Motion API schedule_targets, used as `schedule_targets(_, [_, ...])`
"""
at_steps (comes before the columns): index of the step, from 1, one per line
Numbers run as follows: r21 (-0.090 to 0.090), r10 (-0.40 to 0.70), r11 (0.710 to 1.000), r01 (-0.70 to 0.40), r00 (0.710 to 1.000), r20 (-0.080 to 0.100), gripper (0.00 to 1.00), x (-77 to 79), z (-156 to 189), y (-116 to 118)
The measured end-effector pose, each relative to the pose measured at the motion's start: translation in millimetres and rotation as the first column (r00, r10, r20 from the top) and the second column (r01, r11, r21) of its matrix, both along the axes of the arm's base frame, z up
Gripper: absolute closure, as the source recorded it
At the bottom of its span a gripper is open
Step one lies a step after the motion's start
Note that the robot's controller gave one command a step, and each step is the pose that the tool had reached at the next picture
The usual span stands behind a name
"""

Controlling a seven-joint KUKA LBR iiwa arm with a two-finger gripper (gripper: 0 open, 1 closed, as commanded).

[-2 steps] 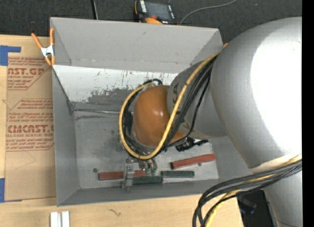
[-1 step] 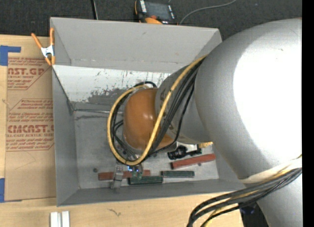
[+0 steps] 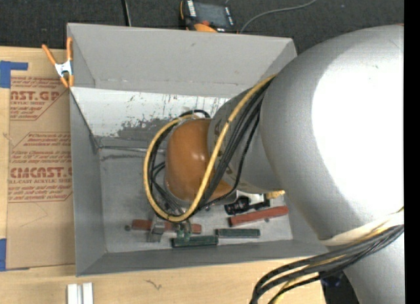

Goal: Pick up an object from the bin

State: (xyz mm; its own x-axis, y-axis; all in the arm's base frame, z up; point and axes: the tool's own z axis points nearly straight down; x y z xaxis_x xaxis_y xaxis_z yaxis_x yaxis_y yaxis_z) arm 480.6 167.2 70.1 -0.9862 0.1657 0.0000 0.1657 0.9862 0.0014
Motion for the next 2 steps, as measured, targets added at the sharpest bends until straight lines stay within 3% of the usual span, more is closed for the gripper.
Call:
schedule_targets(1, [0.001,0.000,1.000,0.000,1.000,0.002,1.00,0.4,41,1])
schedule_targets(2, [0.002,0.001,1.000,-0.001,1.000,0.008,1.00,2.1,132,1])
